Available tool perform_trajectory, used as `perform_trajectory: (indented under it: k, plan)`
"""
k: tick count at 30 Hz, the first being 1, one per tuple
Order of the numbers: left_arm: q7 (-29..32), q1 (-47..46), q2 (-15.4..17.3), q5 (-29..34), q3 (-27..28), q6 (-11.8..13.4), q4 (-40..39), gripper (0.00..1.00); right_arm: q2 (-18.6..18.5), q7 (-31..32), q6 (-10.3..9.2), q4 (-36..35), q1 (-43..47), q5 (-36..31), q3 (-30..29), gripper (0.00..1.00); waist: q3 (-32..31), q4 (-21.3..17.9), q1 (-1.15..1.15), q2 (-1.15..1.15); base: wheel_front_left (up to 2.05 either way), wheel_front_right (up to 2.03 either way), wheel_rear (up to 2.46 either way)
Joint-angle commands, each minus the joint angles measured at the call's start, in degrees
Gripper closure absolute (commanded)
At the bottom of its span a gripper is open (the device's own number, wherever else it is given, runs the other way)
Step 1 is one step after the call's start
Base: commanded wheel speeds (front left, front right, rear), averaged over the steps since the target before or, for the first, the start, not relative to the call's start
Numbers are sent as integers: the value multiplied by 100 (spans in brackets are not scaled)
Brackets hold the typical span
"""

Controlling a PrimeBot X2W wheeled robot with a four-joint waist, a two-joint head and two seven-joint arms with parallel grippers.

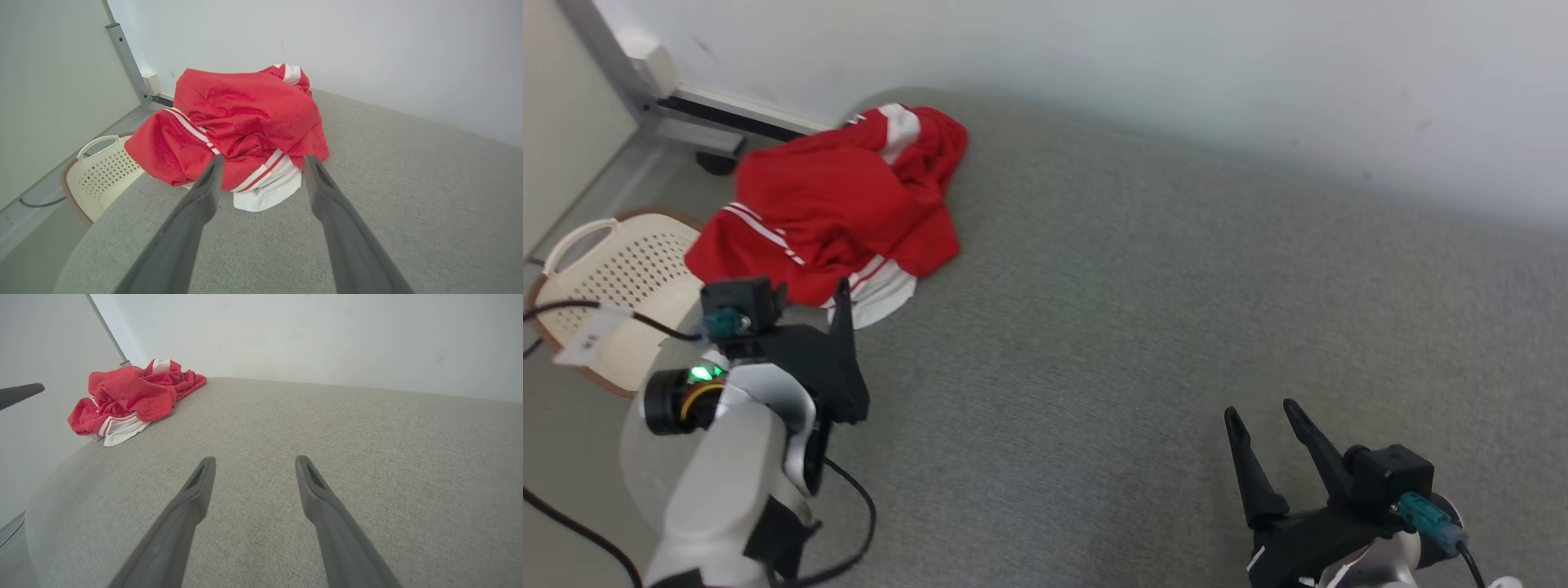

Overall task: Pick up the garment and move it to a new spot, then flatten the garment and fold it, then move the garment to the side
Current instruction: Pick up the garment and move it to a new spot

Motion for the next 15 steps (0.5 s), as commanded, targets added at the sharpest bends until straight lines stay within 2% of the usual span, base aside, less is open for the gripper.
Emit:
perform_trajectory:
  k: [1,7,15]
  plan:
    - [-65,-261,95,-47,52,-19,200,0,-11,101,-10,-176,-30,-115,-1,0,588,-537,-1,-1,0,0,0]
    - [-195,-921,354,-194,219,-14,803,0,-10,369,-10,-716,-46,-291,-26,0,1104,-909,-1,-1,0,0,0]
    - [-70,-1510,625,-203,278,196,1327,0,-9,488,-10,-1057,14,-380,-106,0,1510,-1124,-1,-1,0,0,0]
